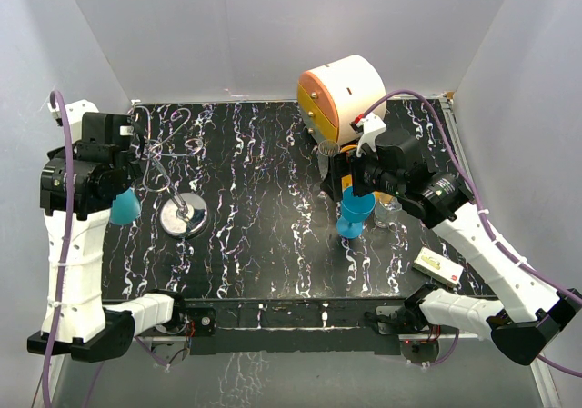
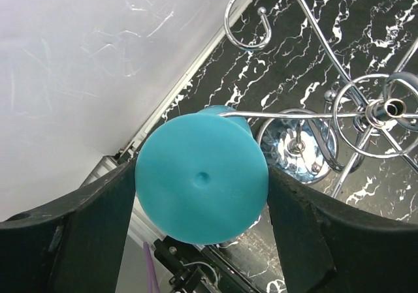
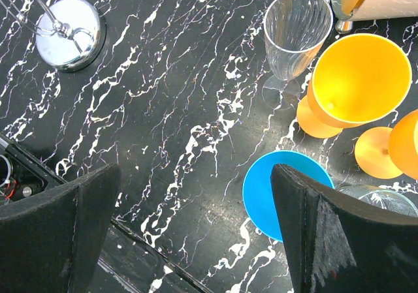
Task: Take the wine glass off the wine glass rack
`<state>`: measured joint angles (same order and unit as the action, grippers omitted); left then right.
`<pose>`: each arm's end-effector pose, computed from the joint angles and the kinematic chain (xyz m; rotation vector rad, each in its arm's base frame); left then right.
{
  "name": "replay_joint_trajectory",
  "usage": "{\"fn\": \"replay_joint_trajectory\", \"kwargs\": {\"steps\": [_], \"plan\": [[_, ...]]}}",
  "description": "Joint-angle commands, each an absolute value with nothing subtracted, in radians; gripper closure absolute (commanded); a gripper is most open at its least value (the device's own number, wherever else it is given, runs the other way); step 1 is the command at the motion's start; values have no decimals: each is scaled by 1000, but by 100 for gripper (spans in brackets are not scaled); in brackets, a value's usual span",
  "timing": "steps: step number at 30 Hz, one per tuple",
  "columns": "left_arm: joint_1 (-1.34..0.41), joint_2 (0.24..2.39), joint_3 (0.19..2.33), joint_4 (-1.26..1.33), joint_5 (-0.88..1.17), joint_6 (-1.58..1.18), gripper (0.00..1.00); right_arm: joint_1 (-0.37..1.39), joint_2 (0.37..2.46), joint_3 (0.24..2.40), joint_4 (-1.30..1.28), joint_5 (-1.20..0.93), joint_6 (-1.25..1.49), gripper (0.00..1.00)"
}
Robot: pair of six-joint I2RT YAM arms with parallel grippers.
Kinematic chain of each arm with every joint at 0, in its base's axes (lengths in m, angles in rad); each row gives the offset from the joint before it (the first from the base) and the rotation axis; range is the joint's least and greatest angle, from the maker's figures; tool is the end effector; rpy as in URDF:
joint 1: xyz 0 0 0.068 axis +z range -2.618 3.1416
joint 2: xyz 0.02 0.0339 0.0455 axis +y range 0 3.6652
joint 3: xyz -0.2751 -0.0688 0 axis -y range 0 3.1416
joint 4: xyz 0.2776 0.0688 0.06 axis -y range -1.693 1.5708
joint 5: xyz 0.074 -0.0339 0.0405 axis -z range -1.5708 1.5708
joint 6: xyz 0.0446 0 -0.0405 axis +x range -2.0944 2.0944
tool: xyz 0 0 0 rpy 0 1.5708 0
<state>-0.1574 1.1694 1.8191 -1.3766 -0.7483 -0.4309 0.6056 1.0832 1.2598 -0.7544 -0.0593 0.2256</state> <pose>0.1796 0.0022 0.5115 -0.6495 2.0192 0.5131 0.2066 0.1463 0.3996 -0.4497 2.1515 0.5404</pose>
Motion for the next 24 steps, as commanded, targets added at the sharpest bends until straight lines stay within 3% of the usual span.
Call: {"fn": "replay_joint_trajectory", "kwargs": {"steps": [1,9,24], "plan": [[-161,1143,1801,-1343,-841,-415,36,600,1054,1291,-697,-63,219,2],[-161,1176,1814,-1241,-865,-357,35,600,1047,1293,-695,-60,221,2],[-161,1149,1797,-1225,-596,-305,41,600,1056,1290,-678,-72,225,2]]}}
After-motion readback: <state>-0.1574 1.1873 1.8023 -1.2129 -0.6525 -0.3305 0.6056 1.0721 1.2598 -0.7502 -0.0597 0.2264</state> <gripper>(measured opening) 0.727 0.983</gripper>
